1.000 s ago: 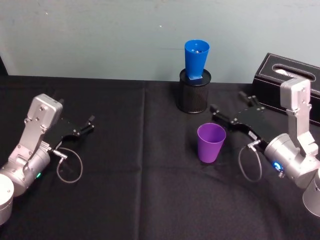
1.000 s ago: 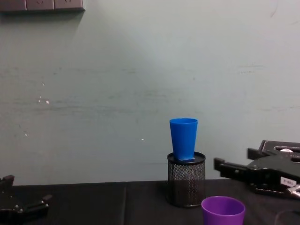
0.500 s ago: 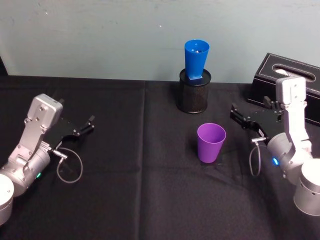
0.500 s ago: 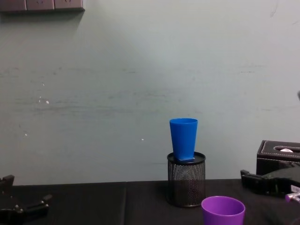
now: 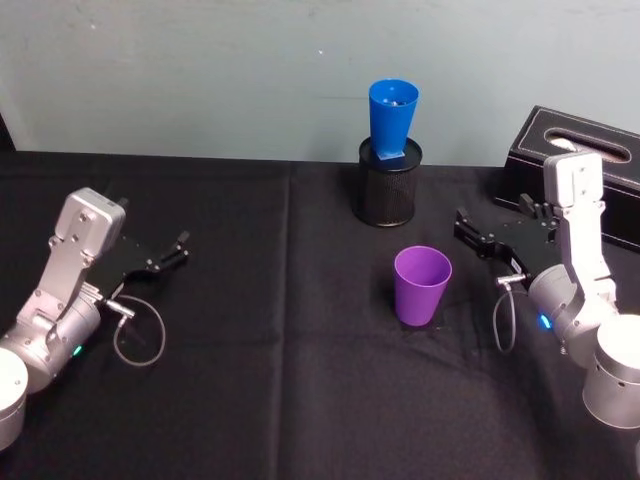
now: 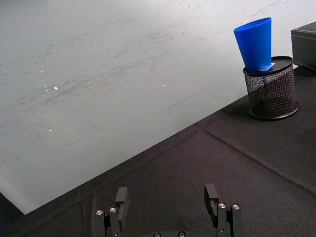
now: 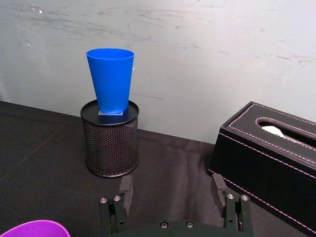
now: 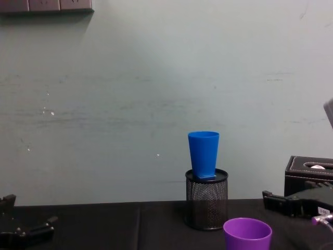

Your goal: Pick up one cup with a gripper and tap it against the other cup.

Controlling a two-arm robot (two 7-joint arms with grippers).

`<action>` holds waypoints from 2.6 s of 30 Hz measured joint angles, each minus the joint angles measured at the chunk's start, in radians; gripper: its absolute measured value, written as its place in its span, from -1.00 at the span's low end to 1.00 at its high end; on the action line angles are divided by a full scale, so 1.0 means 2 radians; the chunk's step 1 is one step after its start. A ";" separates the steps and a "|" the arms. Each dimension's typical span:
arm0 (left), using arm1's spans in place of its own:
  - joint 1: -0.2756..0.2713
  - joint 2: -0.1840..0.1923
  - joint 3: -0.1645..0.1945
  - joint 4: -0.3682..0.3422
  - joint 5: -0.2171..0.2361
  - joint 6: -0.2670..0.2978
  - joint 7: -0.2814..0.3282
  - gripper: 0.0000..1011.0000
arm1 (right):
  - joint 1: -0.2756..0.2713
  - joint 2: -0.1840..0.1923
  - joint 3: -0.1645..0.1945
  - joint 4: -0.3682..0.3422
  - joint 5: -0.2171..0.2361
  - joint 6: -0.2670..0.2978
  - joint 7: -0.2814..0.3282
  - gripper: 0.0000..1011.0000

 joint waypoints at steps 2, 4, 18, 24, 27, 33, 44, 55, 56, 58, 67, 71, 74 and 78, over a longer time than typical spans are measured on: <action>0.000 0.000 0.000 0.000 0.000 0.000 0.000 0.99 | 0.000 0.000 0.000 0.000 0.000 0.000 0.000 0.98; 0.000 0.000 0.000 0.000 0.000 0.000 0.000 0.99 | 0.000 0.000 0.000 -0.001 0.000 0.000 -0.001 0.98; 0.000 0.000 0.000 0.000 0.000 0.000 0.000 0.99 | -0.001 0.001 0.000 -0.002 0.000 0.000 -0.002 0.98; 0.000 0.000 0.000 0.000 0.000 0.000 0.000 0.99 | -0.001 0.001 0.000 -0.002 0.000 0.000 -0.002 0.98; 0.000 0.000 0.000 0.000 0.000 0.000 0.000 0.99 | -0.001 0.001 0.000 -0.002 0.000 0.000 -0.002 0.98; 0.000 0.000 0.000 0.000 0.000 0.000 0.000 0.99 | -0.001 0.001 0.000 -0.002 0.000 0.000 -0.002 0.98; 0.000 0.000 0.000 0.000 0.000 0.000 0.000 0.99 | -0.001 0.001 0.000 -0.002 0.000 0.000 -0.002 0.98; 0.000 0.000 0.000 0.000 0.000 0.000 0.000 0.99 | -0.001 0.001 0.000 -0.002 0.000 0.000 -0.002 0.98; 0.000 0.000 0.000 0.000 0.000 0.000 0.000 0.99 | -0.001 0.001 0.000 -0.002 0.000 0.000 -0.002 0.98; 0.000 0.000 0.000 0.000 0.000 0.000 0.000 0.99 | -0.001 0.001 0.000 -0.002 0.000 0.000 -0.002 0.98; 0.000 0.000 0.000 0.000 0.000 0.000 0.000 0.99 | -0.001 0.001 0.000 -0.002 0.000 0.000 -0.002 0.98; 0.000 0.000 0.000 0.000 0.000 0.000 0.000 0.99 | -0.001 0.001 0.000 -0.002 0.000 0.000 -0.002 0.98; 0.000 0.000 0.000 0.000 0.000 0.000 0.000 0.99 | -0.001 0.001 0.000 -0.002 0.000 0.000 -0.002 0.98; 0.000 0.000 0.000 0.000 0.000 0.000 0.000 0.99 | -0.001 0.001 0.000 -0.002 0.000 0.000 -0.002 0.98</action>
